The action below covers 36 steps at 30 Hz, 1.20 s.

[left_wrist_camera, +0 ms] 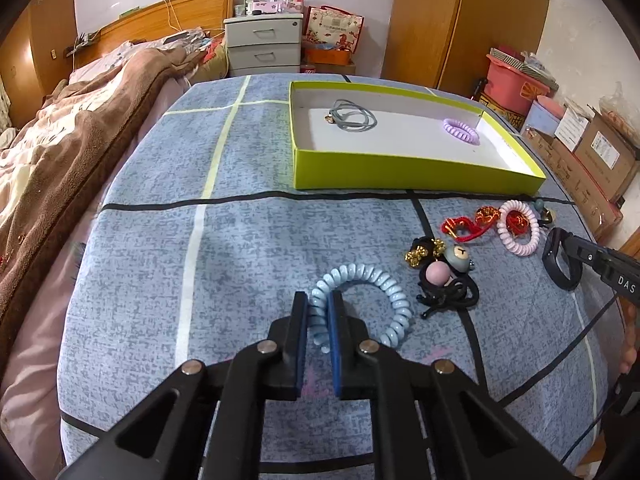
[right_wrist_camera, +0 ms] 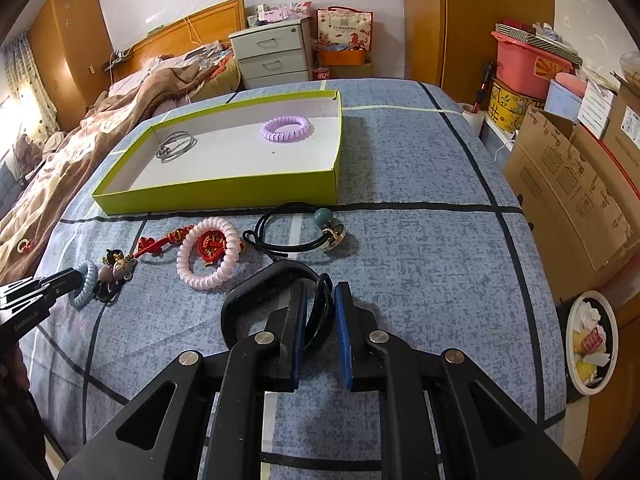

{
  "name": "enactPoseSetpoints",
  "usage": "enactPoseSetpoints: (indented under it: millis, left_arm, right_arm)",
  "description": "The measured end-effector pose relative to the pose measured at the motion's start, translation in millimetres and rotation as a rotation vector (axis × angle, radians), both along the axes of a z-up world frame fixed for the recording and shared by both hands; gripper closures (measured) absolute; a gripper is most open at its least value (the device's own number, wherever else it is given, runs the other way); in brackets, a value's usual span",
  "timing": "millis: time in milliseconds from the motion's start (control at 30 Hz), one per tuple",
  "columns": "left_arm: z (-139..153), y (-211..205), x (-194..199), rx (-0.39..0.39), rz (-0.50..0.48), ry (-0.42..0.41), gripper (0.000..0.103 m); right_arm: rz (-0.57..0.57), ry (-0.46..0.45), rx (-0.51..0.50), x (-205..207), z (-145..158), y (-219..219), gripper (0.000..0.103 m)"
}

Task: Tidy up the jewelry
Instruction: 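Close the right tool on the black watch band and lift it, then carry the blue coil and black band into the box lid and release both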

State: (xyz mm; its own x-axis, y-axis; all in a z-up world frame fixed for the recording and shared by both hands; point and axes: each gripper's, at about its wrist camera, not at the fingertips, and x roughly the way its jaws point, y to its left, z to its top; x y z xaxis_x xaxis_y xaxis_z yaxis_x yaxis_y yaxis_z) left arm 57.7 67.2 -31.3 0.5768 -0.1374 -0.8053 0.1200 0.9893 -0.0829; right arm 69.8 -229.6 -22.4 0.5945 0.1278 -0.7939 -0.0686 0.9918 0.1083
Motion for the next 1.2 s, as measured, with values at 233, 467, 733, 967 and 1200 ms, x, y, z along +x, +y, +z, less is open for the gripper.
enactPoseSetpoints:
  millis: [233,467,733,967,1200]
  left_arm:
    - [5,7,-3,-0.058,0.006,-0.014,0.093]
    - [13,8,-7,-0.103,-0.008,-0.033,0.093]
    - [28,8,-9,-0.132,-0.023,-0.066,0.093]
    - [36,7,-3,-0.145,-0.025,-0.074,0.093]
    - [48,5,9,-0.145,-0.03,-0.091,0.093]
  right_arm:
    - [-0.006,-0.005,0.013,-2,1,-3,0.089]
    - [-0.007,-0.015,0.031,-4,5,-6,0.089]
    - [-0.009,-0.04,0.056,-8,14,-8,0.089]
    - [-0.003,-0.065,0.072,-5,25,-7,0.089]
    - [0.002,-0.077,0.083,5,35,-4,0.089]
